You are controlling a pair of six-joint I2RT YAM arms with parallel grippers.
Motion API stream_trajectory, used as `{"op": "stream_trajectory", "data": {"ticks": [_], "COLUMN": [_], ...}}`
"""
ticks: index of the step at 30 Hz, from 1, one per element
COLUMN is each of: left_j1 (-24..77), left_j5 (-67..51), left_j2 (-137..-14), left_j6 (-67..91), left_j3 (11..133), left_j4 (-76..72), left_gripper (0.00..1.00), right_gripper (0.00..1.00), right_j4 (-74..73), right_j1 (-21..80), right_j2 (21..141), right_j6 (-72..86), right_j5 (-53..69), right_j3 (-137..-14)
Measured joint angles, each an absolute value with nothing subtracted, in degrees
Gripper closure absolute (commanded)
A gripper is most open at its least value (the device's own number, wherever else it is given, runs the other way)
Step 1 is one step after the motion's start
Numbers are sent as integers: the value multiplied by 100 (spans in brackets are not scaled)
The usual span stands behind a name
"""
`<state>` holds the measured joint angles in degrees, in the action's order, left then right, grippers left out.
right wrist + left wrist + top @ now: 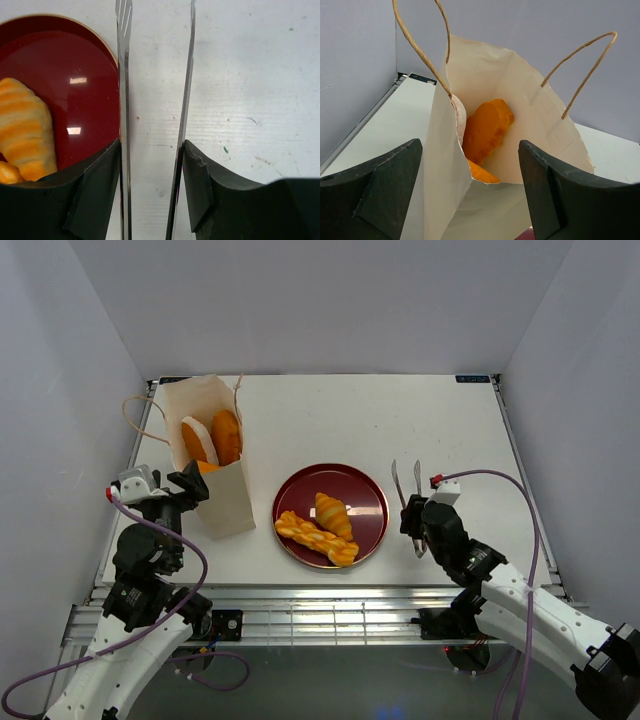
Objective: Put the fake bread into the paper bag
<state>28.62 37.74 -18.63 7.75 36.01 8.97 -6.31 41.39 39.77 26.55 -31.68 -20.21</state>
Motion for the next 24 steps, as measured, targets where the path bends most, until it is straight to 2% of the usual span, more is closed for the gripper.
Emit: {"op": "stream_trajectory", "data": {"ticks": [14,24], "left_j1": [2864,2871], "left_j5": [3771,3771], "left_j2": [-1787,-1782], "left_j6": [775,775], "left_j3": [3601,3601], "left_j4": [897,897], "left_gripper": [12,12], "right_gripper": [42,33], "right_j4": [180,366], "right_j1": [3481,3334], "right_j2": [4807,4864], "right_j6": [2860,2899], "right_j5": [-2558,-2340], "right_j3": [-1450,-1433]}}
